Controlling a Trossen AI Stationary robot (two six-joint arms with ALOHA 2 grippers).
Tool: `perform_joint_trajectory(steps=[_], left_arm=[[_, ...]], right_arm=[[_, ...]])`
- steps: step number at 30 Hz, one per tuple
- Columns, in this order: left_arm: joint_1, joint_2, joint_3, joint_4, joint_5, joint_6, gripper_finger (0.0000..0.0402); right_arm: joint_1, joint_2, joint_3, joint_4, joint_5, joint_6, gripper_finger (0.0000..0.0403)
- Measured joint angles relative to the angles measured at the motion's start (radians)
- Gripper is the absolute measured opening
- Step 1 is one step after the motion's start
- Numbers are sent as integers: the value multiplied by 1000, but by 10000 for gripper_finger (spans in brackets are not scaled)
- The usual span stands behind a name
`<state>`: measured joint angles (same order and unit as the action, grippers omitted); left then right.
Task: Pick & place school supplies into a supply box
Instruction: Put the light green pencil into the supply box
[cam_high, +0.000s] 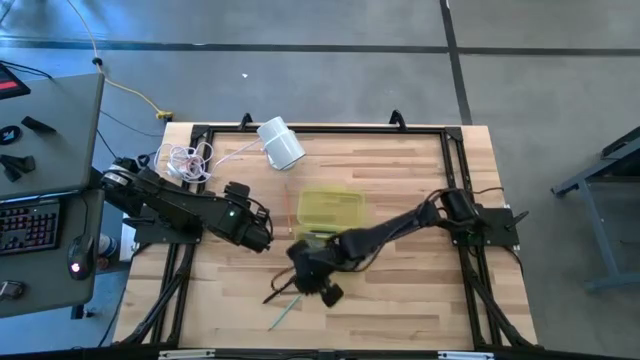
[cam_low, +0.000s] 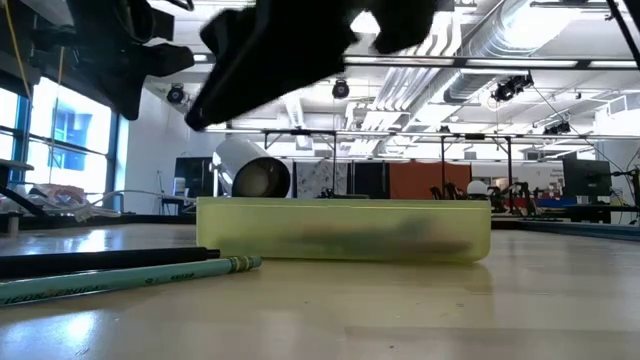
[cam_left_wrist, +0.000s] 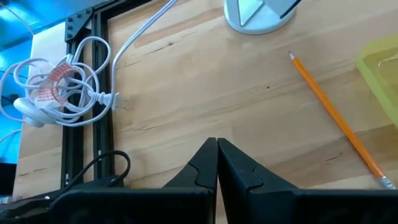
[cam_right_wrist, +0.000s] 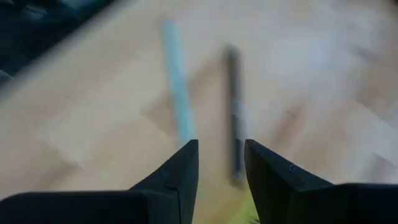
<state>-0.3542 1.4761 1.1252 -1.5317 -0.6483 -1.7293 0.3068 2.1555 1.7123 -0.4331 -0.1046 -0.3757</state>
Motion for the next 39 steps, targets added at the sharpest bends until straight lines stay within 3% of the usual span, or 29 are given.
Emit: perform_joint_trajectory(steps=[3,12,16,19,39], left_arm=[[0,0,0,6,-13,1,46],[-66,0,-1,160,-82,73,46],[-88,0,-1,187,-96,72,46],[-86,0,-1,215,-96,72,46],[-85,0,-1,282,-104,101,46]], right_arm=[[44,0,-35,94,-50,40,114],[127,8,-307,517,114,45,114],[94,7,-377,651,57,68,114],[65,7,-410,682,-8,81,114],[18,53,-442,750,-5,81,114]])
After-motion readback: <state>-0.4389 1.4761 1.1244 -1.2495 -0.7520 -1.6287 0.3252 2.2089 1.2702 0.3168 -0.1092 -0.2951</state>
